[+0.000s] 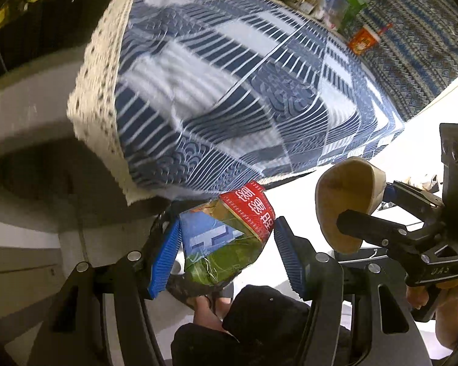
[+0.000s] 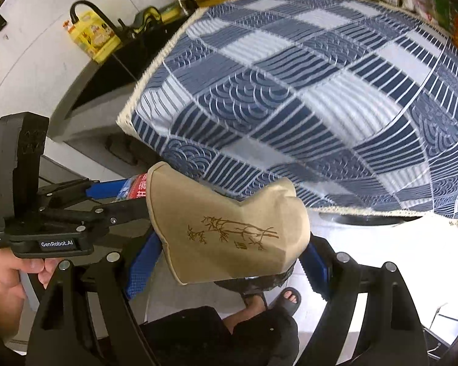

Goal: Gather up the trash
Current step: 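Carry the paper cup and packet down over the black bin with both tools, then open both tools to drop the cup and packet into the bin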

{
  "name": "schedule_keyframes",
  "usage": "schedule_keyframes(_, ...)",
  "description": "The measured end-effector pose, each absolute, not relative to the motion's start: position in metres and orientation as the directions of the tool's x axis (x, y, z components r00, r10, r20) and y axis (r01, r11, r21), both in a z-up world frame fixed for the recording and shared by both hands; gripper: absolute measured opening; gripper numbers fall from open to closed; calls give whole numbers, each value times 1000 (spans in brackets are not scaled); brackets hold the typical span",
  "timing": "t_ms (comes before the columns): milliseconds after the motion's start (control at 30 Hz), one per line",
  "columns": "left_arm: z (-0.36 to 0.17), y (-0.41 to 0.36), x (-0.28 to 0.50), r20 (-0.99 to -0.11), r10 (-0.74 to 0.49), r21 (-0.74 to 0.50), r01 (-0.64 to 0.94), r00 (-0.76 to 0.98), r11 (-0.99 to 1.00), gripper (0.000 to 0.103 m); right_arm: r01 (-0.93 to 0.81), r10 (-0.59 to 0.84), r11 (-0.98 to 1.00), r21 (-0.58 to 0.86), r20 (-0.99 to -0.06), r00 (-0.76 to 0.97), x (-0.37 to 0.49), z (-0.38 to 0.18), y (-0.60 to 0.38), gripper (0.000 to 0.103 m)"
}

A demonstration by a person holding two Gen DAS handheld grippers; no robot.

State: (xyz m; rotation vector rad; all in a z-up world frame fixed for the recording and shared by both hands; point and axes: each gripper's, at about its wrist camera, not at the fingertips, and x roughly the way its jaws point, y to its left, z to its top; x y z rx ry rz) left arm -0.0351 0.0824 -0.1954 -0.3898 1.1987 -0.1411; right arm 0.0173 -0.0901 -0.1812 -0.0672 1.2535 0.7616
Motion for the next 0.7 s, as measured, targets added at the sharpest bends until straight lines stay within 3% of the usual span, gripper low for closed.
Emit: schedule_keyframes(700,-314,84,-51,-925,-342,-374,-228,165,899,59,-470,474,769,434,-880,-36,26,-265,-90,81)
